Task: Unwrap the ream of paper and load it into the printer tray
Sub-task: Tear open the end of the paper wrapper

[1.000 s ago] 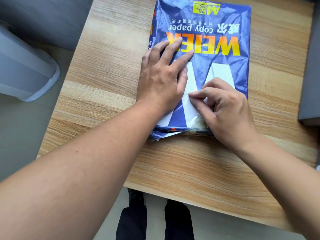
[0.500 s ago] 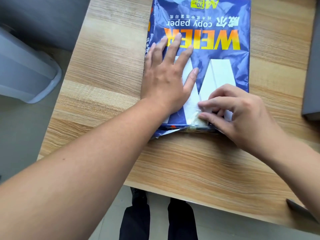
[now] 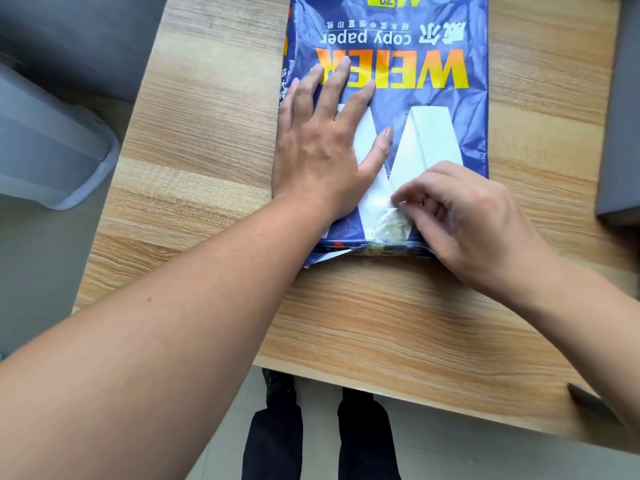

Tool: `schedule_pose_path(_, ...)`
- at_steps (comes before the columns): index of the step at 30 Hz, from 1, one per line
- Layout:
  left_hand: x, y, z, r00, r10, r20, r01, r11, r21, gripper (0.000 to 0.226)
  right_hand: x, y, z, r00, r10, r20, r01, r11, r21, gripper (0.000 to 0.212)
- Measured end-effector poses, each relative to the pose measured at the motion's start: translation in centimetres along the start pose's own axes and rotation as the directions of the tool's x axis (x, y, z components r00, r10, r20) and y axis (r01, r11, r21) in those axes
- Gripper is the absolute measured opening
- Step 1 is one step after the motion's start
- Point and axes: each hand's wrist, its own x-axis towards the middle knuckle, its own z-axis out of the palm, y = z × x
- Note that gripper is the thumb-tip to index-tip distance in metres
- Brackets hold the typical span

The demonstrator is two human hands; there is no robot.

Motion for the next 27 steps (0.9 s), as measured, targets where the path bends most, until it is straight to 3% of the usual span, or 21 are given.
schedule_pose_path(6,0.0,0.0,0.0,1.000,-0.004,-0.004,0.004,1.000,-0.007,0.059,-1.0,-0.2,0.1,1.000,-0.016,0.017,0.016,1.000,-0.016,0.012)
schedule_pose_path(11,0.0,0.0,0.0,1.000,-0.004,-0.016,0.003,1.000,-0.018,0.059,-0.8,-0.9,0.0,0.998,0.067,0.013,-0.068,0.996,0.058,0.014)
schedule_pose_path(16,-0.1,0.2,-0.6,1.000,0.009,0.013,-0.009,0.999,-0.041,0.077,-0.6,-0.8,0.7,0.989,0.145,-0.030,-0.142,0.987,0.080,0.007)
schedule_pose_path(20,0.2,0.3,-0.8,0.993,0.049,0.106,-0.052,0.998,0.026,0.090,-0.5,-1.3,0.5,0.997,0.081,0.005,-0.080,0.996,-0.036,0.004)
schedule_pose_path(27,0.2,0.4,-0.6,0.997,0.027,0.078,-0.027,1.000,0.004,0.092,-2.4,-2.9,-0.3,0.994,0.033,0.108,-0.017,0.988,-0.152,0.012)
